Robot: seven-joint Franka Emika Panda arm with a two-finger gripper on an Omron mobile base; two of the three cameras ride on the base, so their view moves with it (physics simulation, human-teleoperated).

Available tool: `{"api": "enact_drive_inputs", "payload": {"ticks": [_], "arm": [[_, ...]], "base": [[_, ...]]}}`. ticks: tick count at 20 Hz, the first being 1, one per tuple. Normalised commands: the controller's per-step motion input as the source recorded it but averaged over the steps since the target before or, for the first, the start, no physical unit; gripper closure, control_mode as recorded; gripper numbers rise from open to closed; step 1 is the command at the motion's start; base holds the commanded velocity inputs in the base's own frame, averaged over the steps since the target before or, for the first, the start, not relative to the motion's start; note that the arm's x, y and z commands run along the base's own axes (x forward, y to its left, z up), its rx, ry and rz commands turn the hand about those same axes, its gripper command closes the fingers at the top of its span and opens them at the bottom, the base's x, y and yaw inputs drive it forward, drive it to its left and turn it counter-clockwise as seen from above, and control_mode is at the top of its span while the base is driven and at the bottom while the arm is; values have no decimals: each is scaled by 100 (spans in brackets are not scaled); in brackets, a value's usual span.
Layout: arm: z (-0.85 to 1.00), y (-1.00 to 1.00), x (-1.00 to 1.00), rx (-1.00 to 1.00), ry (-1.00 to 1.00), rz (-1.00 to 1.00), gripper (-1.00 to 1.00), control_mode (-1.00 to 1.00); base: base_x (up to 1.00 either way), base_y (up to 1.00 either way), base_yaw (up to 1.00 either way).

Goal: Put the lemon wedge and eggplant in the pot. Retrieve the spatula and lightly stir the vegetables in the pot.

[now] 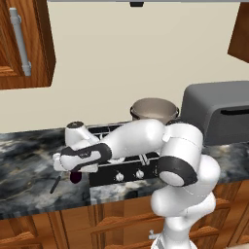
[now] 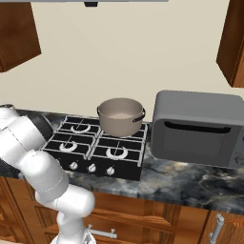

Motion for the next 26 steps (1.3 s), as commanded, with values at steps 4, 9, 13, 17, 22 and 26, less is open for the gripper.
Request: {"api": "enact_drive_inputs", "payload": {"ticks": [4, 9, 13, 17, 22, 26], "arm": [[-24, 1, 21, 0, 5, 0, -100, -100], [-17, 9, 21, 0, 0, 0, -100, -100], [-20, 10, 5, 0, 0, 0, -100, -100], [-25, 1, 0, 0, 2, 0, -100, -100], [-15, -2, 0, 0, 3, 0, 100, -100], [5, -19, -2, 0, 0, 0, 100, -100]], "base": [[0, 0, 0], [0, 0, 0], [0, 0, 0], [0, 0, 0], [0, 0, 0], [0, 0, 0]]}}
